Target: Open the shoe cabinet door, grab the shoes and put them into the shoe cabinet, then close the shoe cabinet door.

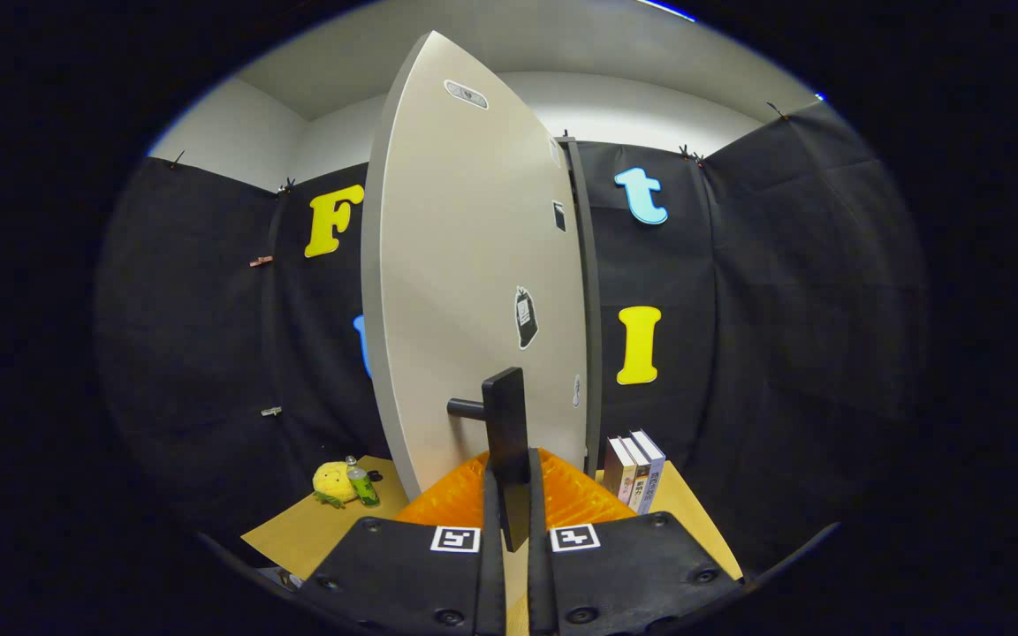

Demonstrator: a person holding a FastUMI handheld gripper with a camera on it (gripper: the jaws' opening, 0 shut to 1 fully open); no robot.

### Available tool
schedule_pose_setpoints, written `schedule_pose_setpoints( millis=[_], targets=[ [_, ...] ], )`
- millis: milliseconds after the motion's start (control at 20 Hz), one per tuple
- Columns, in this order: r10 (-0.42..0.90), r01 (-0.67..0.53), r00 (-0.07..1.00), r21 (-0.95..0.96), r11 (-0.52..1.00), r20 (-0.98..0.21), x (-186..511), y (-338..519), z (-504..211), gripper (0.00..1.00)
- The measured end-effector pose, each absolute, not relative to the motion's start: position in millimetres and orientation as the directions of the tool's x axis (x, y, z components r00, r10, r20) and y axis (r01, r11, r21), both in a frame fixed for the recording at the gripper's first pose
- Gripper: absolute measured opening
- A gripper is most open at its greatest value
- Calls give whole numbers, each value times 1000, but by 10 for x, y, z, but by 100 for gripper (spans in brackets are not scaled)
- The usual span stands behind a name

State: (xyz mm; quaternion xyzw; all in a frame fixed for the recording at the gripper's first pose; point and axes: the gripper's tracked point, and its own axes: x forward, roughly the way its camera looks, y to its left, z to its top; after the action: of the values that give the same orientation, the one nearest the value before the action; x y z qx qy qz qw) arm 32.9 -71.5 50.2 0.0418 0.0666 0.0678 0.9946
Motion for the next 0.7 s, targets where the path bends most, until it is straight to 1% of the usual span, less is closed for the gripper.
schedule_pose_setpoints(
  millis=[100, 250, 300, 350, 450, 500, 650, 700],
  targets=[
    [135, -123, 984, 102, 987, -116, 297, -938, 509, 14],
    [107, -100, 990, 68, 993, -94, 325, -1254, 425, 13],
    [92, -88, 992, 51, 995, -92, 364, -1394, 394, 16],
    [83, -80, 994, 45, 996, -72, 417, -1546, 432, 16],
    [58, -54, 997, 60, 997, -59, 396, -1893, 449, 13],
    [89, -83, 994, 92, 992, -61, 396, -1925, 433, 13],
    [164, -151, 984, 160, 976, -71, 374, -1880, 354, 26],
    [178, -165, 981, 164, 973, -74, 370, -1886, 338, 36]
  ],
)
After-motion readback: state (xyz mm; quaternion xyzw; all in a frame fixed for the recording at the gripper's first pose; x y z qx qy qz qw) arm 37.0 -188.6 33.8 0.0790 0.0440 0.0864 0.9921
